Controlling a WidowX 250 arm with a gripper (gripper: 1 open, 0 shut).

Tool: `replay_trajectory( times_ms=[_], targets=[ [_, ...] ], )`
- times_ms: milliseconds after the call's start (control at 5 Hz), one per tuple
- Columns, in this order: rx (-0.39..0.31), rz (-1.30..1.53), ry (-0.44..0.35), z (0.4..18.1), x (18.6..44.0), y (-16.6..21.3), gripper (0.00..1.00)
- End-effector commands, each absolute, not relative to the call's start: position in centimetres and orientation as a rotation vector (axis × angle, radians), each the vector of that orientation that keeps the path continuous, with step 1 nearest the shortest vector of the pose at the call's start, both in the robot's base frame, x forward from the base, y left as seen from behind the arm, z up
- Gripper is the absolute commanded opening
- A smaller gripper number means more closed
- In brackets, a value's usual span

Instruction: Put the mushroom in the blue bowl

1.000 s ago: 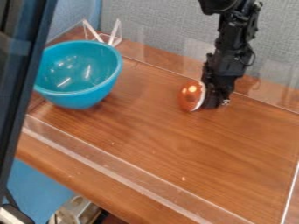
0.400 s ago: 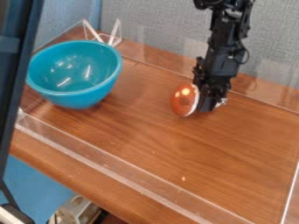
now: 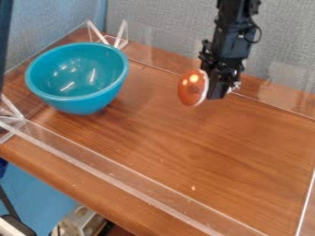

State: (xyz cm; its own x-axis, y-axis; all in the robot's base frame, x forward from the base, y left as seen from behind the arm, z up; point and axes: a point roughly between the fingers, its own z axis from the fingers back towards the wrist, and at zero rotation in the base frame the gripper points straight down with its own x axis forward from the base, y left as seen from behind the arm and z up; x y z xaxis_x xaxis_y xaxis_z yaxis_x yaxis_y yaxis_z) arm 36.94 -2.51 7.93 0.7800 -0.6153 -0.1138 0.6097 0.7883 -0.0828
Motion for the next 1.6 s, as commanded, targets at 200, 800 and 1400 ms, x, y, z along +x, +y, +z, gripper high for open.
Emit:
replay_trajectory(
  times_ms=[200,800,1400],
  targets=[
    [-0.025,-0.394,-0.003,13.8,37.4,1.5,0.00],
    [-0.043,-0.068,-0.033,15.3,36.4,8.3,0.00],
    [-0.046,0.130,-0.029,14.2,37.8,13.4,0.00]
  ],
)
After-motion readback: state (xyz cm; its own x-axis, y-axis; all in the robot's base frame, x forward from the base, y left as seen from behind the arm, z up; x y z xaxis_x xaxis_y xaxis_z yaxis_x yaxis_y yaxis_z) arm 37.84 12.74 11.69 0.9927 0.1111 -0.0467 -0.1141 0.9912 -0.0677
